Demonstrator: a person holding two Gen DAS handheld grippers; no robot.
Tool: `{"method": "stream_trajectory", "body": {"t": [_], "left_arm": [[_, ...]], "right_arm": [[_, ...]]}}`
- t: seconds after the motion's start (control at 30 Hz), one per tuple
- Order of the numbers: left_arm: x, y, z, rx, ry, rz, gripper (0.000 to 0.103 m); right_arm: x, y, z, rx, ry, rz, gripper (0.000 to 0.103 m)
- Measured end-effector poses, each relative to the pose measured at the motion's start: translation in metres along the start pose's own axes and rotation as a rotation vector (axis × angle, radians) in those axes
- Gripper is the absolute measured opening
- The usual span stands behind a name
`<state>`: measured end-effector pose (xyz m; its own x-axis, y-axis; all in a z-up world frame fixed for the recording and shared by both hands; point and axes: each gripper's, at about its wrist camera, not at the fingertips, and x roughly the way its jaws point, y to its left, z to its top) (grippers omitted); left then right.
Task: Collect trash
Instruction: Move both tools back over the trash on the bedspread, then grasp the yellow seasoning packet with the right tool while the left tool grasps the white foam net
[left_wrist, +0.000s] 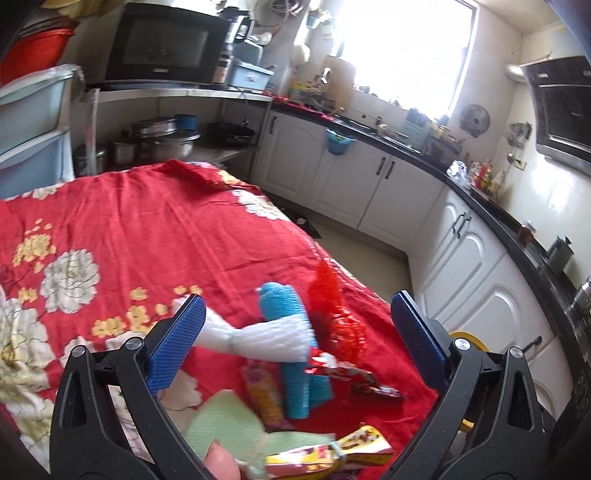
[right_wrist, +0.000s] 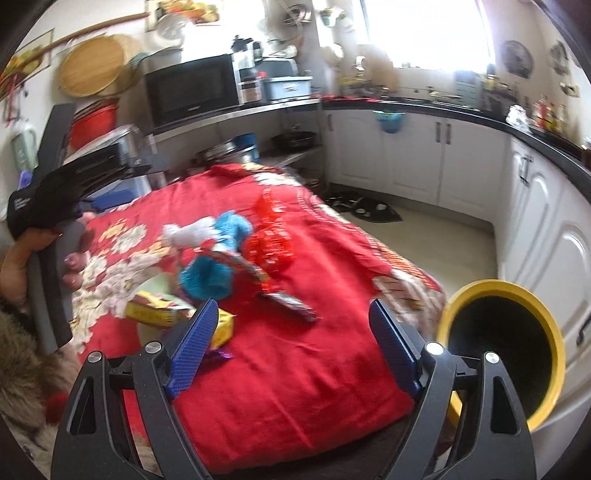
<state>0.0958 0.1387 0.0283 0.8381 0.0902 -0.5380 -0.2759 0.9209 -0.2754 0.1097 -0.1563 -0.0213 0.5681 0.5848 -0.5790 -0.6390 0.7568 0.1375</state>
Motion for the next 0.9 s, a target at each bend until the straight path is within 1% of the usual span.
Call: {"method": "stream_trajectory", "body": {"t": [0.13, 0.3, 0.5, 0.67, 0.77, 0.9], "left_arm": [[0.001, 0.017, 0.0, -0.024, 0.004, 0.028, 0.092], [0.009, 0.04, -0.003, -0.071, 0.027, 0.065, 0.092], [0.03, 0.073, -0.011, -0.159, 0.101, 0.083, 0.092], [0.051, 0.104, -0.022, -0.318, 0.192, 0.001, 0.092], [0.06, 0.111, -0.026, -0.368, 0.226, -0.024, 0.092], [0.074, 0.113, -0.029, -0.421, 0.269, -0.07, 0.092]], "right_arm": [[0.011, 0.023, 0.004, -0.067, 0.022, 0.05, 0.081], [0.03, 0.057, 0.008, -0.185, 0.075, 0.128, 0.081], [0.057, 0.094, 0.007, -0.345, 0.153, 0.219, 0.081], [0.082, 0.113, 0.003, -0.436, 0.221, 0.264, 0.081], [0.097, 0.121, -0.002, -0.479, 0.257, 0.265, 0.079], [0.111, 0.121, -0.004, -0.498, 0.281, 0.258, 0.074]]}}
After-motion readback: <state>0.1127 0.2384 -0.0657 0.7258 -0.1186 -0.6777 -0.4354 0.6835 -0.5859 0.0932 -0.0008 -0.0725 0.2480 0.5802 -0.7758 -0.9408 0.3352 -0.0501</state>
